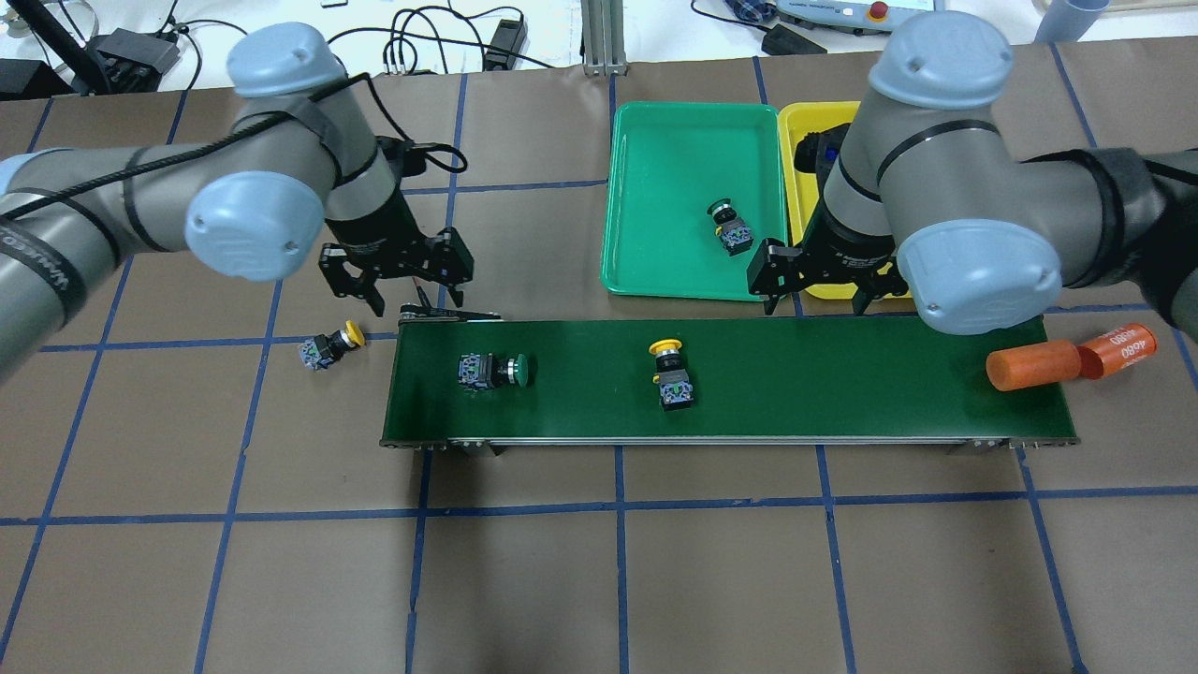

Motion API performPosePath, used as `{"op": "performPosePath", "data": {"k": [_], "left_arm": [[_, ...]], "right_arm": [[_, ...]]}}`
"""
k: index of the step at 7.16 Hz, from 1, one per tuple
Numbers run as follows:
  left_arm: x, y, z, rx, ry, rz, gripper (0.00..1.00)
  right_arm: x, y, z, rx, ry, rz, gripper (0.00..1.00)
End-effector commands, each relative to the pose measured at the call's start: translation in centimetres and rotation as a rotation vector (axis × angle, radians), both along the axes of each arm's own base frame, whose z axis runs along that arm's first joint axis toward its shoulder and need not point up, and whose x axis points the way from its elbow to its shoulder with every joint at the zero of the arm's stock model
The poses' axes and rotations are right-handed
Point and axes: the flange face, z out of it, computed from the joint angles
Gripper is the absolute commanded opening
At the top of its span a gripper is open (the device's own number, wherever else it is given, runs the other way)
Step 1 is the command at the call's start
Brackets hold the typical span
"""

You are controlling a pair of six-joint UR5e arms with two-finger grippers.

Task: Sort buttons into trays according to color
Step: 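Grasp the yellow-capped switch on the belt with the right gripper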

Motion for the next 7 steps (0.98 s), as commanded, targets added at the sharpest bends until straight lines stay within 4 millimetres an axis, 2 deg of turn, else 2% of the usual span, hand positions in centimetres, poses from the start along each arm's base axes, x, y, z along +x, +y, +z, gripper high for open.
{"op": "performPosePath", "data": {"k": [1, 2, 3, 4, 5, 6, 7], "left_arm": [[8.6, -3.2, -3.2, 0.014, -0.002, 0.145, 1.00], [11.6, -3.4, -5.4, 0.027, -0.006, 0.194, 1.00], [15.4, -1.9, -8.1, 0.078, 0.008, 0.270, 1.00], [17.4, -1.5, -9.4, 0.045, 0.001, 0.307, 1.00], [17.1, -1.0, -10.9, 0.023, -0.006, 0.314, 1.00], [16.9, -0.5, -12.0, 0.003, -0.007, 0.314, 1.00], [16.5, -0.7, -11.8, -0.013, 0.000, 0.309, 1.00]], "right_arm": [[1.2, 0.0, -1.1, 0.013, -0.004, 0.011, 1.00], [1.5, 0.1, -1.4, 0.021, -0.008, 0.023, 1.00], [3.0, 0.2, -2.7, 0.044, -0.006, 0.055, 1.00], [5.4, 0.3, -3.9, 0.035, -0.007, 0.101, 1.00], [6.7, 0.1, -5.2, 0.033, -0.009, 0.120, 1.00], [7.0, 0.2, -5.4, 0.038, -0.009, 0.123, 1.00], [7.4, 0.3, -5.9, 0.059, -0.050, 0.125, 1.00]]}}
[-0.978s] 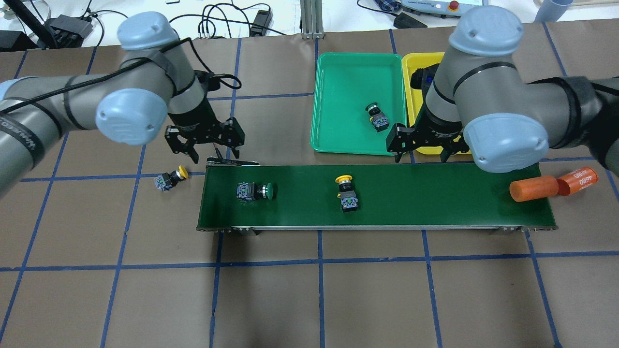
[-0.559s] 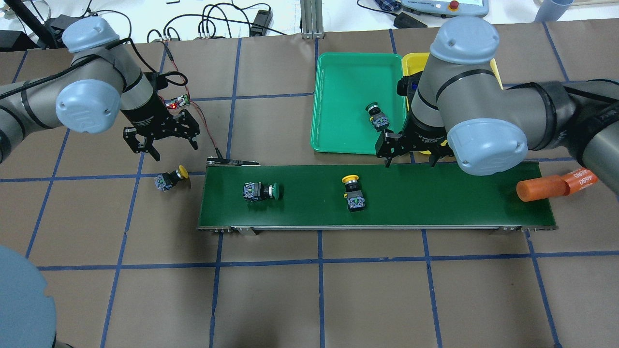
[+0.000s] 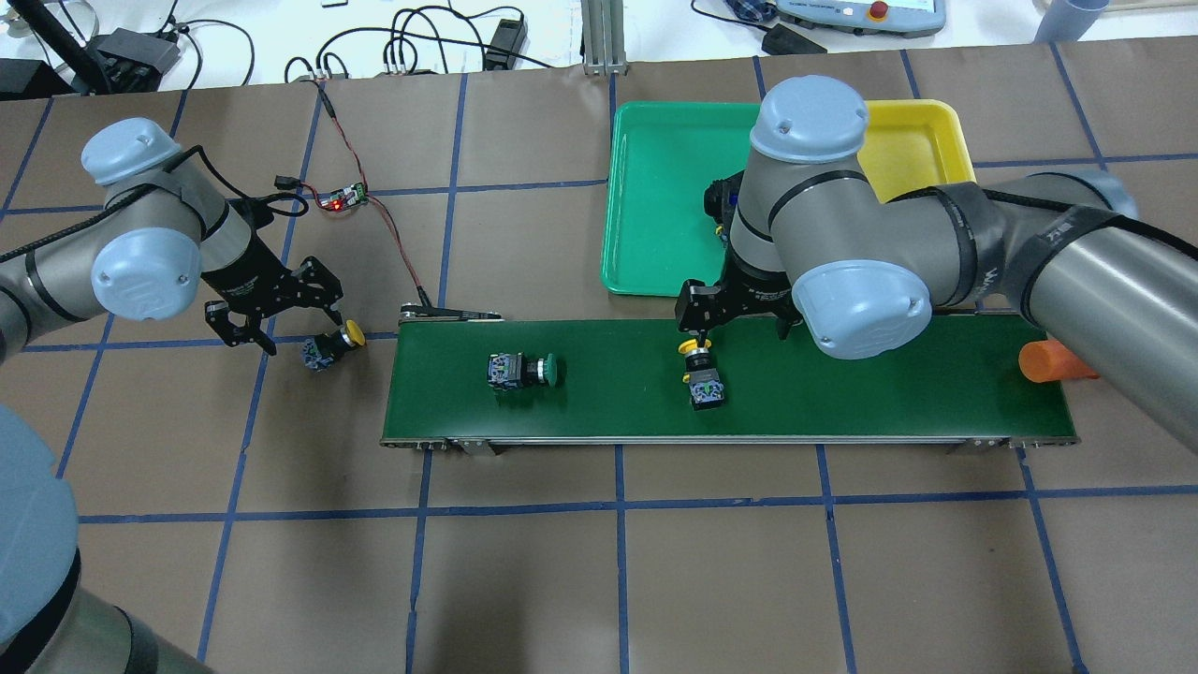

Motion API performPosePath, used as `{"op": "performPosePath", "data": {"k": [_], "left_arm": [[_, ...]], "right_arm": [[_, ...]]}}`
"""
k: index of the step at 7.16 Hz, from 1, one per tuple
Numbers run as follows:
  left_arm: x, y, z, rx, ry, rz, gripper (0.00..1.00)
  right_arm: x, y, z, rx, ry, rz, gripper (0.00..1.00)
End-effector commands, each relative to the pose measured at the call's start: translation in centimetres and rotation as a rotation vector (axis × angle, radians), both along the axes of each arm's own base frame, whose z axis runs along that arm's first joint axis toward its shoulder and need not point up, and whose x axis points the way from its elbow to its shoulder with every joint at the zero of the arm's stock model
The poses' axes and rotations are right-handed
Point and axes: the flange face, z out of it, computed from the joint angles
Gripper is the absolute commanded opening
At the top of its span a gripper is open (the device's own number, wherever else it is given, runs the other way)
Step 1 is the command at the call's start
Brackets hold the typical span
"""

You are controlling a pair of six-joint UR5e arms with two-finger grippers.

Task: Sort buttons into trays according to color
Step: 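Grasp the yellow-capped switch on the belt with the right gripper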

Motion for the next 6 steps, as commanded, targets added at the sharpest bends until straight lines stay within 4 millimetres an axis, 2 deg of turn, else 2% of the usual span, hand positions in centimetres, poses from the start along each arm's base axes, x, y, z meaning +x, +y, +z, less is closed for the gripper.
{"op": "performPosePath", "data": {"k": [1, 3, 4, 5, 6], "left_arm": [[-0.4, -0.1, 0.2, -0.035, -0.003, -0.003, 1.00], [-0.6, -0.1, 0.7, -0.045, 0.017, -0.002, 1.00], [-0.8, 0.0, 0.4, -0.037, 0.021, -0.005, 1.00], [-1.5, 0.3, -0.6, -0.021, 0.044, -0.008, 1.00], [-1.6, 0.3, -0.8, -0.024, 0.060, -0.011, 1.00]], "right_arm": [[0.8, 0.1, -1.9, 0.047, -0.037, 0.005, 1.00], [0.6, 0.9, -4.4, 0.096, -0.022, 0.009, 1.00], [0.3, 0.8, -5.0, 0.108, -0.009, 0.007, 0.75], [-0.2, 0.7, -4.8, 0.110, -0.005, -0.012, 0.21], [-0.4, 0.9, -4.5, 0.116, 0.008, -0.009, 0.00]]}}
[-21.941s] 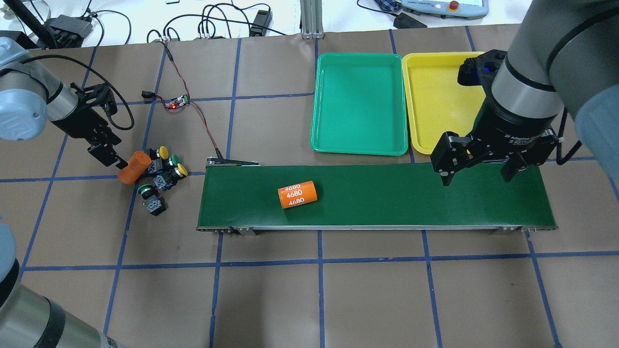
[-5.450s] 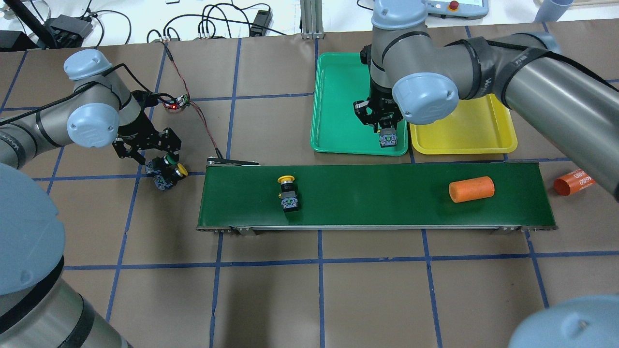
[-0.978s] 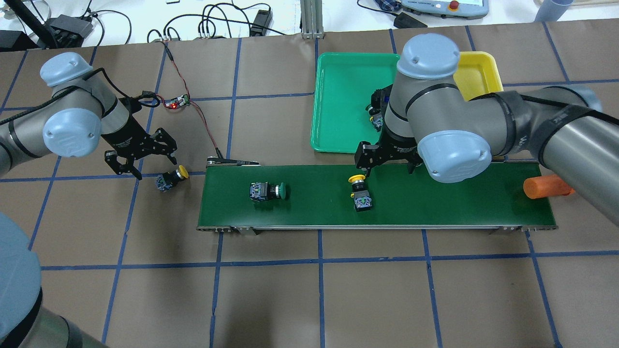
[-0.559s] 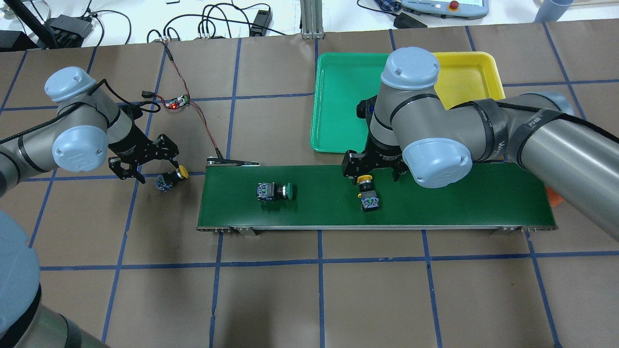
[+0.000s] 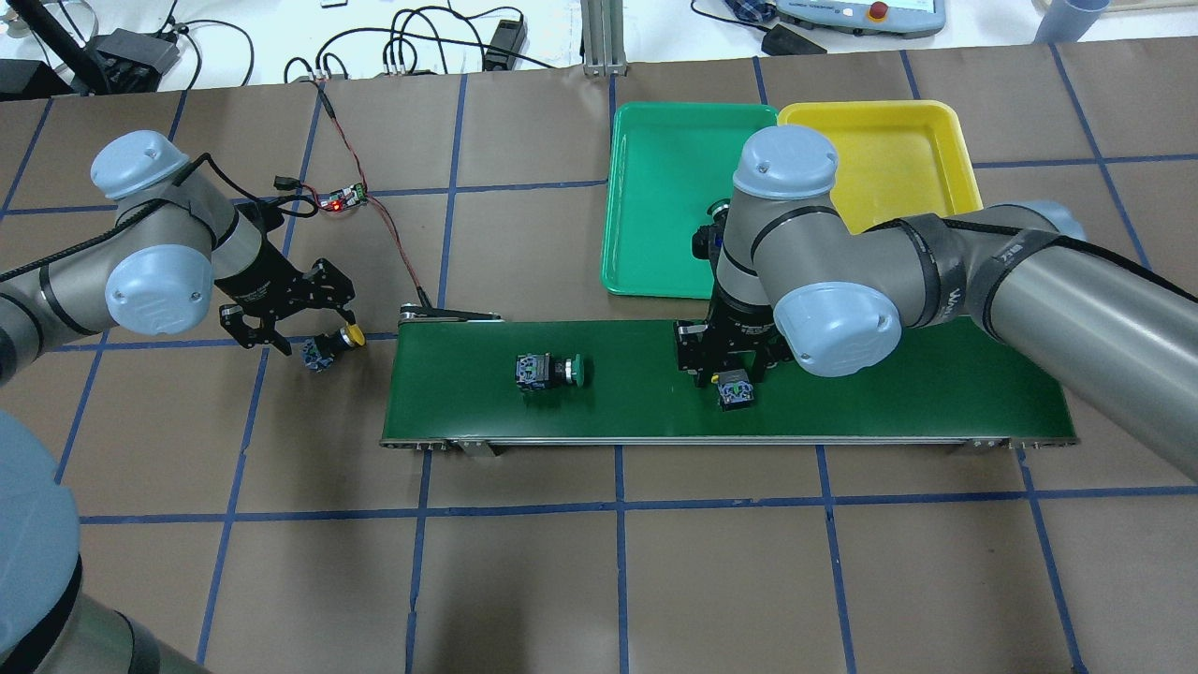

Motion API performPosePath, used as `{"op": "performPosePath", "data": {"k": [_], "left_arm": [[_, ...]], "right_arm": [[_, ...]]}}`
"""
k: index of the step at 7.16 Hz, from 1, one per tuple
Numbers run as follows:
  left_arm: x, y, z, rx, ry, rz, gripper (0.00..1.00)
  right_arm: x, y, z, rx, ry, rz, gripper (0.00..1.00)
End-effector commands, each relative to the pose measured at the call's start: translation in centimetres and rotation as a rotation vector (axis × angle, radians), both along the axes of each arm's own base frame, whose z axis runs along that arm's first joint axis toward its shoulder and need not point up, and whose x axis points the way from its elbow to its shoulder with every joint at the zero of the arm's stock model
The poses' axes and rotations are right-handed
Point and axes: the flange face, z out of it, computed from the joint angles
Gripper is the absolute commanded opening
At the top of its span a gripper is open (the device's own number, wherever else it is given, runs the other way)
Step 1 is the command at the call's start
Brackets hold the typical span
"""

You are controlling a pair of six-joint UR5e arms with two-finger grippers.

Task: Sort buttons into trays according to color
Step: 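Grasp the yellow-capped switch on the belt with the right gripper, then carry the yellow switch into the yellow tray while left gripper grasps a switch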

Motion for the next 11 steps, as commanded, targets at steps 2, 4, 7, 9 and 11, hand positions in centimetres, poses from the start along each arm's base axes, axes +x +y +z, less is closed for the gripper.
{"op": "performPosePath", "data": {"k": [2, 4, 7, 9, 11], "left_arm": [[-0.3, 0.7, -1.6, 0.017, 0.026, -0.010, 0.98], [-0.6, 0.6, -1.6, 0.014, 0.030, -0.026, 0.36], [-2.8, 0.5, 4.7, 0.017, 0.020, -0.081, 0.00], [-8.9, 3.4, 10.8, 0.026, 0.022, -0.186, 0.00], [-17.8, 6.1, 11.7, 0.015, -0.005, -0.362, 0.00]], "right_arm": [[-1.5, 0.3, 1.7, 0.009, 0.065, 0.003, 0.00], [-4.6, -2.7, 7.2, -0.069, 0.126, -0.034, 0.00], [-19.7, -9.5, 7.3, -0.165, 0.178, -0.167, 0.00], [-22.6, -15.5, 3.5, -0.271, 0.183, -0.146, 0.00], [-24.7, -19.6, -0.1, -0.265, 0.192, -0.125, 0.00]]}}
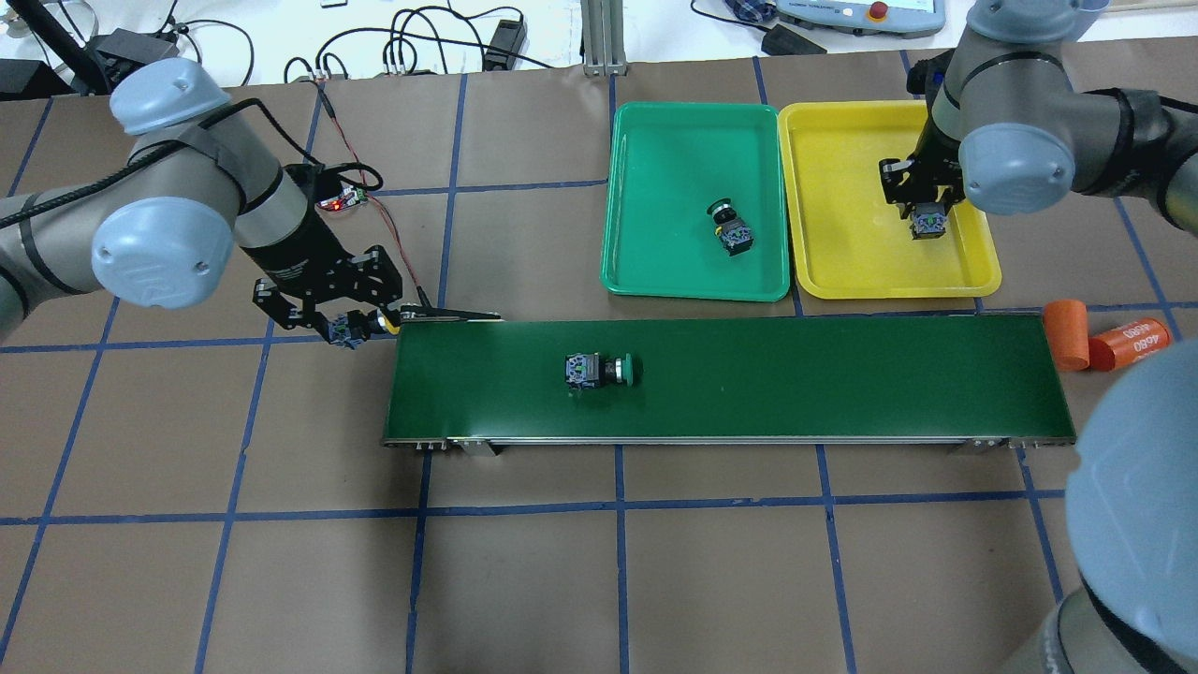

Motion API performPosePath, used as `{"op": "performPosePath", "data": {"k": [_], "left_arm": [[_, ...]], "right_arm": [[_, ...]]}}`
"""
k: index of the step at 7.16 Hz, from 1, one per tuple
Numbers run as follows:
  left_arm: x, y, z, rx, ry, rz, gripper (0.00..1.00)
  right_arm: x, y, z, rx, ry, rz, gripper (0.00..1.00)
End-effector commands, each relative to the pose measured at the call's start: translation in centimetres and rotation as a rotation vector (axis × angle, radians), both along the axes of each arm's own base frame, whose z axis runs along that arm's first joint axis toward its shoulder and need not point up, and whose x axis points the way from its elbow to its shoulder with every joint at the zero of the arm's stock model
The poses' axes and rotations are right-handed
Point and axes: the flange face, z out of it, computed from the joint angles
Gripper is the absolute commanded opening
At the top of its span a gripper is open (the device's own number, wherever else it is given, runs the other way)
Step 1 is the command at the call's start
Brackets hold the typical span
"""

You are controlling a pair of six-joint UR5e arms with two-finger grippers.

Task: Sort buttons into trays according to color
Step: 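Carry the yellow switch into the yellow tray while left gripper grasps a switch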

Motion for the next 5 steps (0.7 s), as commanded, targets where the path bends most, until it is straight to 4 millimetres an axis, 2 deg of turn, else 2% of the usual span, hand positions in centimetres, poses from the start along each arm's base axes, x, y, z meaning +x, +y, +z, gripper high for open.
{"op": "performPosePath", "data": {"k": [1, 2, 4, 5], "left_arm": [[-6.9, 3.0, -1.1, 0.020, -0.001, -0.139, 0.00], [-7.8, 2.9, -2.3, 0.011, -0.001, -0.154, 0.00], [-9.5, 2.9, -3.9, 0.016, -0.003, -0.168, 0.00], [-9.9, 2.0, -4.9, -0.013, -0.006, -0.114, 0.74]], "right_arm": [[-2.2, -2.3, -4.1, 0.034, -0.002, -0.001, 0.28], [-2.8, -2.3, -4.1, 0.032, -0.018, -0.011, 0.99], [-2.9, -2.0, -2.6, 0.022, -0.014, -0.014, 1.00], [-2.5, -1.0, 0.1, 0.017, -0.012, -0.013, 1.00]]}}
